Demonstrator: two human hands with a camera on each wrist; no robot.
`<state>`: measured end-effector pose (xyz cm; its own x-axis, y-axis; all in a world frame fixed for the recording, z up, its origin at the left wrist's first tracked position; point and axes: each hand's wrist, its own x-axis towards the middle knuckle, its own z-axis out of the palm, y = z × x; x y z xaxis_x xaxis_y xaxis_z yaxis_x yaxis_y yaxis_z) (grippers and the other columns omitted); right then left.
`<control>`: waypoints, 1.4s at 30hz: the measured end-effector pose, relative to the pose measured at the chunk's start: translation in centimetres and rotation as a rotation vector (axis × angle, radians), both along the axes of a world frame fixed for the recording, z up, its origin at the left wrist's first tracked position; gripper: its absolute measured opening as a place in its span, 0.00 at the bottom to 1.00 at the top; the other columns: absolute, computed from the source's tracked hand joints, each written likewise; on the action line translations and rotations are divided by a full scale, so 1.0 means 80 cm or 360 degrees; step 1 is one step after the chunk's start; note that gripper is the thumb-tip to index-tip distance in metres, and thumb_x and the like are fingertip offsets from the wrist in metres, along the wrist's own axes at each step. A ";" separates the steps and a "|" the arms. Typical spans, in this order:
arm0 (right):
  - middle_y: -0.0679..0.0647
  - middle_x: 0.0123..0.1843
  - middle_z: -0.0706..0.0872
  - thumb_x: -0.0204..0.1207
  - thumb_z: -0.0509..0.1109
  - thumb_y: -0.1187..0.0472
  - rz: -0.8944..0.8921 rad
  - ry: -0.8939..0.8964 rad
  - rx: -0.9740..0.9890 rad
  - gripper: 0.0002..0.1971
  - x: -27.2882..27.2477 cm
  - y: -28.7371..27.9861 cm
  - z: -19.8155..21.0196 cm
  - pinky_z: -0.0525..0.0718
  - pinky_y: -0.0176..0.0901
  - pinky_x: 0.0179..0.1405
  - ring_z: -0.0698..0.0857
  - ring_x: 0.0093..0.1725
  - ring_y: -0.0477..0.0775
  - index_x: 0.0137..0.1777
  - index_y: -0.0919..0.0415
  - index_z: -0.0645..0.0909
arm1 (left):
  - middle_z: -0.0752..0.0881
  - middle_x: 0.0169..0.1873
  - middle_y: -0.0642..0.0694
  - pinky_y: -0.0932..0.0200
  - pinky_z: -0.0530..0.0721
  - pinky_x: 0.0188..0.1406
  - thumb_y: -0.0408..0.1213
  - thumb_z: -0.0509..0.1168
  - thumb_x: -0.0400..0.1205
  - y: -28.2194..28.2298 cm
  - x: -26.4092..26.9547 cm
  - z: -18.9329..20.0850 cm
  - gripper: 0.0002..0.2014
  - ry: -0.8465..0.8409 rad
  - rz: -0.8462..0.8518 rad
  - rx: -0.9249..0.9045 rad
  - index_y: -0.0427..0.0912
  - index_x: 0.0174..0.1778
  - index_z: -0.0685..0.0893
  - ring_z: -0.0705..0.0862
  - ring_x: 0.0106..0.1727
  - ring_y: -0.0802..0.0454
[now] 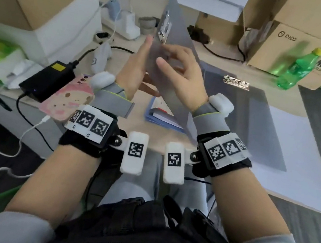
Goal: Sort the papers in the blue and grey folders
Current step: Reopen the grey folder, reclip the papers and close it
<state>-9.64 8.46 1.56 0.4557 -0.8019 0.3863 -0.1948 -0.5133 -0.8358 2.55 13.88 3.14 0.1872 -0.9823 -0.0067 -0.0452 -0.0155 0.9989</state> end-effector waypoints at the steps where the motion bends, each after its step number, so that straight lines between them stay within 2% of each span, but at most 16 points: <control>1: 0.52 0.58 0.80 0.74 0.70 0.54 -0.0019 0.0052 0.0013 0.17 0.007 -0.004 -0.005 0.78 0.38 0.63 0.80 0.60 0.46 0.60 0.60 0.84 | 0.91 0.35 0.52 0.54 0.87 0.36 0.55 0.47 0.85 0.003 0.015 -0.004 0.23 0.0246 0.0181 0.0124 0.51 0.43 0.86 0.90 0.38 0.56; 4: 0.53 0.51 0.87 0.74 0.73 0.59 -0.0104 0.0158 0.0140 0.10 0.032 -0.014 -0.019 0.81 0.47 0.62 0.85 0.55 0.52 0.53 0.61 0.87 | 0.84 0.21 0.56 0.67 0.78 0.20 0.39 0.54 0.83 0.001 0.050 -0.025 0.14 0.0209 0.0439 0.0148 0.48 0.34 0.81 0.82 0.22 0.61; 6: 0.51 0.46 0.87 0.74 0.73 0.61 -0.0118 0.0184 0.0264 0.09 0.045 -0.017 -0.030 0.82 0.45 0.61 0.85 0.50 0.49 0.51 0.62 0.88 | 0.81 0.20 0.55 0.72 0.73 0.17 0.32 0.55 0.82 0.006 0.066 -0.040 0.13 0.0091 0.0484 0.0220 0.46 0.33 0.79 0.78 0.16 0.63; 8: 0.52 0.45 0.87 0.73 0.73 0.62 -0.0111 0.0208 0.0362 0.09 0.057 -0.019 -0.040 0.82 0.43 0.59 0.84 0.47 0.47 0.52 0.63 0.88 | 0.81 0.28 0.49 0.74 0.74 0.17 0.30 0.54 0.81 0.015 0.085 -0.052 0.12 0.0001 0.0400 0.0324 0.44 0.37 0.81 0.78 0.17 0.62; 10: 0.52 0.45 0.87 0.73 0.73 0.62 -0.0119 0.0240 0.0440 0.10 0.059 -0.023 -0.046 0.82 0.40 0.56 0.84 0.47 0.46 0.53 0.63 0.87 | 0.82 0.36 0.43 0.69 0.77 0.23 0.29 0.53 0.79 0.018 0.089 -0.063 0.11 0.0002 0.0295 0.0435 0.40 0.45 0.82 0.81 0.24 0.54; 13: 0.52 0.43 0.86 0.74 0.73 0.61 -0.0107 0.0303 0.0535 0.09 0.065 -0.031 -0.052 0.78 0.37 0.48 0.82 0.43 0.45 0.52 0.62 0.87 | 0.82 0.39 0.39 0.62 0.78 0.31 0.27 0.53 0.79 0.014 0.101 -0.069 0.11 -0.0040 0.0255 0.0643 0.36 0.45 0.82 0.78 0.31 0.46; 17: 0.52 0.46 0.86 0.73 0.72 0.60 -0.0240 0.0315 0.0566 0.10 0.060 -0.048 -0.058 0.80 0.42 0.50 0.82 0.47 0.48 0.53 0.60 0.87 | 0.81 0.38 0.41 0.71 0.79 0.18 0.33 0.56 0.81 0.003 0.110 -0.071 0.08 -0.0056 0.0197 0.0809 0.36 0.47 0.79 0.79 0.25 0.51; 20: 0.53 0.63 0.83 0.73 0.71 0.58 -0.0365 0.0425 0.0639 0.18 0.052 -0.065 -0.064 0.80 0.51 0.66 0.81 0.64 0.52 0.64 0.55 0.82 | 0.78 0.37 0.43 0.67 0.78 0.27 0.35 0.58 0.82 -0.011 0.114 -0.074 0.05 -0.0129 0.0163 0.0854 0.41 0.48 0.78 0.75 0.31 0.51; 23: 0.55 0.79 0.70 0.76 0.68 0.55 -0.0391 0.0753 0.0673 0.28 0.049 -0.079 -0.070 0.63 0.56 0.80 0.63 0.81 0.60 0.77 0.52 0.69 | 0.79 0.43 0.44 0.60 0.76 0.38 0.32 0.58 0.83 -0.025 0.120 -0.087 0.10 -0.0176 0.0155 0.0855 0.45 0.37 0.80 0.75 0.35 0.51; 25: 0.52 0.85 0.56 0.79 0.65 0.53 -0.0389 0.1009 0.0685 0.31 0.049 -0.080 -0.073 0.50 0.56 0.83 0.49 0.84 0.62 0.81 0.49 0.60 | 0.81 0.48 0.42 0.54 0.80 0.46 0.32 0.58 0.83 -0.029 0.122 -0.095 0.10 -0.0178 0.0166 0.0835 0.46 0.38 0.81 0.78 0.41 0.48; 28: 0.48 0.86 0.43 0.79 0.63 0.51 -0.0354 0.1137 0.0708 0.33 0.051 -0.080 -0.082 0.42 0.62 0.81 0.38 0.84 0.64 0.83 0.45 0.54 | 0.85 0.51 0.38 0.43 0.82 0.58 0.31 0.61 0.81 -0.035 0.124 -0.105 0.07 -0.0173 0.0260 0.0794 0.43 0.48 0.84 0.83 0.48 0.43; 29: 0.48 0.86 0.41 0.79 0.63 0.50 -0.0346 0.1153 0.0698 0.34 0.052 -0.081 -0.088 0.41 0.65 0.81 0.36 0.84 0.64 0.83 0.45 0.53 | 0.86 0.50 0.37 0.44 0.84 0.54 0.29 0.62 0.81 -0.036 0.123 -0.108 0.07 -0.0155 0.0297 0.0794 0.41 0.51 0.83 0.83 0.46 0.43; 32: 0.47 0.86 0.39 0.78 0.62 0.46 -0.0339 0.1207 0.0665 0.35 0.053 -0.083 -0.102 0.44 0.71 0.80 0.34 0.83 0.65 0.82 0.42 0.50 | 0.82 0.38 0.43 0.57 0.82 0.34 0.26 0.60 0.81 -0.036 0.117 -0.110 0.08 -0.0167 0.0291 0.0797 0.42 0.48 0.81 0.79 0.34 0.52; 35: 0.46 0.86 0.39 0.78 0.62 0.45 -0.0341 0.1205 0.0659 0.35 0.051 -0.085 -0.107 0.44 0.72 0.79 0.33 0.83 0.65 0.83 0.42 0.50 | 0.84 0.31 0.49 0.66 0.83 0.23 0.25 0.58 0.82 -0.036 0.113 -0.112 0.12 -0.0141 0.0272 0.0765 0.44 0.37 0.80 0.82 0.28 0.59; 38: 0.46 0.86 0.39 0.78 0.61 0.45 -0.0351 0.1207 0.0637 0.35 0.051 -0.087 -0.110 0.44 0.74 0.79 0.34 0.83 0.65 0.83 0.42 0.50 | 0.81 0.15 0.55 0.68 0.79 0.16 0.27 0.56 0.84 -0.032 0.110 -0.108 0.15 -0.0057 0.0312 0.0718 0.45 0.34 0.77 0.77 0.13 0.65; 42: 0.47 0.86 0.38 0.78 0.61 0.45 -0.0357 0.1209 0.0631 0.36 0.052 -0.087 -0.109 0.44 0.75 0.78 0.33 0.83 0.65 0.83 0.42 0.50 | 0.77 0.23 0.53 0.76 0.70 0.16 0.36 0.54 0.87 -0.029 0.107 -0.100 0.13 0.0115 0.0331 0.0682 0.46 0.35 0.75 0.70 0.11 0.65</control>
<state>-5.48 1.52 -7.19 0.2920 -0.9139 -0.2820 -0.8309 -0.0963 -0.5480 11.08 11.56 -4.89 0.3638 -0.8298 -0.4232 0.0716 -0.4280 0.9009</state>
